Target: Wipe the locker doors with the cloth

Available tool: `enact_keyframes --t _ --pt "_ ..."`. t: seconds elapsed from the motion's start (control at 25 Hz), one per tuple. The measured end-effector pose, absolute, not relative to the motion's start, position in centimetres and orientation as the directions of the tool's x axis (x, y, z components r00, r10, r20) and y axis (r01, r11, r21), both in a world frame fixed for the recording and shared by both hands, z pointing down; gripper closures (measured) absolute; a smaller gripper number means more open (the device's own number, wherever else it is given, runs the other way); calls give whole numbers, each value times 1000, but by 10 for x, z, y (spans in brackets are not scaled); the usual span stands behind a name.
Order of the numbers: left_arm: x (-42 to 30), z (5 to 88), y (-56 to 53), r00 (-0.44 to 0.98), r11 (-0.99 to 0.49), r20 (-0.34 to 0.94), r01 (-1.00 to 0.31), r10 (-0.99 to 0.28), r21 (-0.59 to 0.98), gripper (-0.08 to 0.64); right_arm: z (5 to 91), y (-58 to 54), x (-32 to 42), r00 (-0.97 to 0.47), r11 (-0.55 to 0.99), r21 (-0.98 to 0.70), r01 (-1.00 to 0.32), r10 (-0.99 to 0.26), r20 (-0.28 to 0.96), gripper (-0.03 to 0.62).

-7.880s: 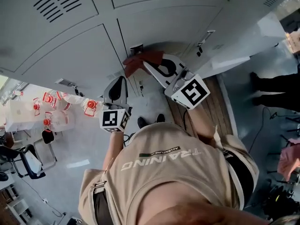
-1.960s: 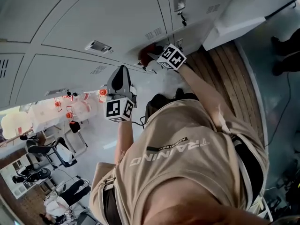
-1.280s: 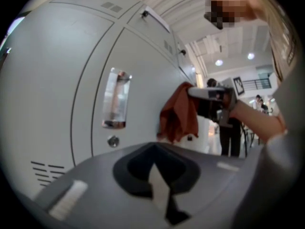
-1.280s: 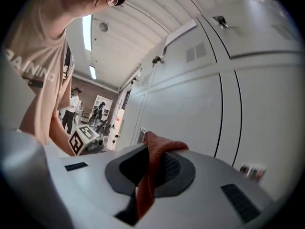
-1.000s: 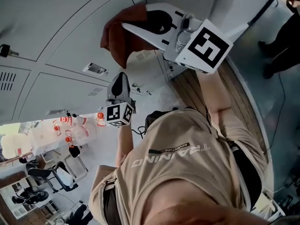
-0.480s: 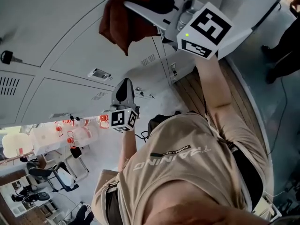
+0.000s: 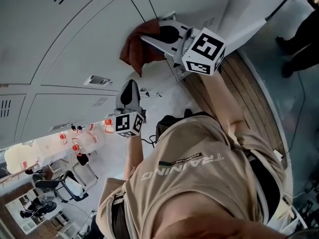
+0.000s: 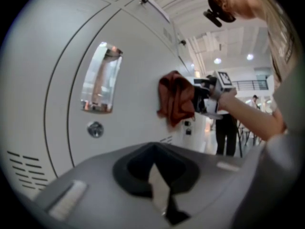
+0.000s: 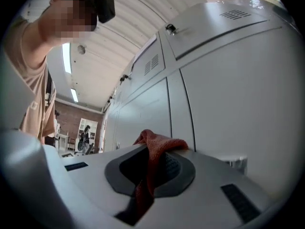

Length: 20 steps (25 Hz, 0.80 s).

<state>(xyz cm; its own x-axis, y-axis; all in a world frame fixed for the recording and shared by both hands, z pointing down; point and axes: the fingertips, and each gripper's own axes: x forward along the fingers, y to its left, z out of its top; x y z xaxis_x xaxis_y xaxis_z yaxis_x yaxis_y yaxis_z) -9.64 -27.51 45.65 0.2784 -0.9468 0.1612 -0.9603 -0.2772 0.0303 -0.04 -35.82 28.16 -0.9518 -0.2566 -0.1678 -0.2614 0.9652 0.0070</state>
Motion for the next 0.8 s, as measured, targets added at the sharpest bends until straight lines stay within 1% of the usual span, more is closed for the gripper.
enact_keyframes --t 0.2,0.36,0.48,0.68,0.8 --pt "-94 457 -277 278 -278 167 -960 -946 23 555 355 -358 -7 -969 968 -52 -245 -246 -23 565" --pt "-92 457 -277 284 -284 171 -959 -943 27 555 416 -360 -8 -973 956 -177 -232 -225 60 565" --pt "-91 460 -274 284 -283 180 -958 -942 34 555 463 -359 -10 -963 943 -219 -251 -221 153 565" --pt "-93 460 -270 272 -272 186 -962 -944 26 555 511 -361 -11 -958 921 -295 -256 -202 202 565" --pt "-93 461 -266 268 -268 193 -963 -944 26 555 540 -361 -11 -936 910 -290 -297 -218 275 565"
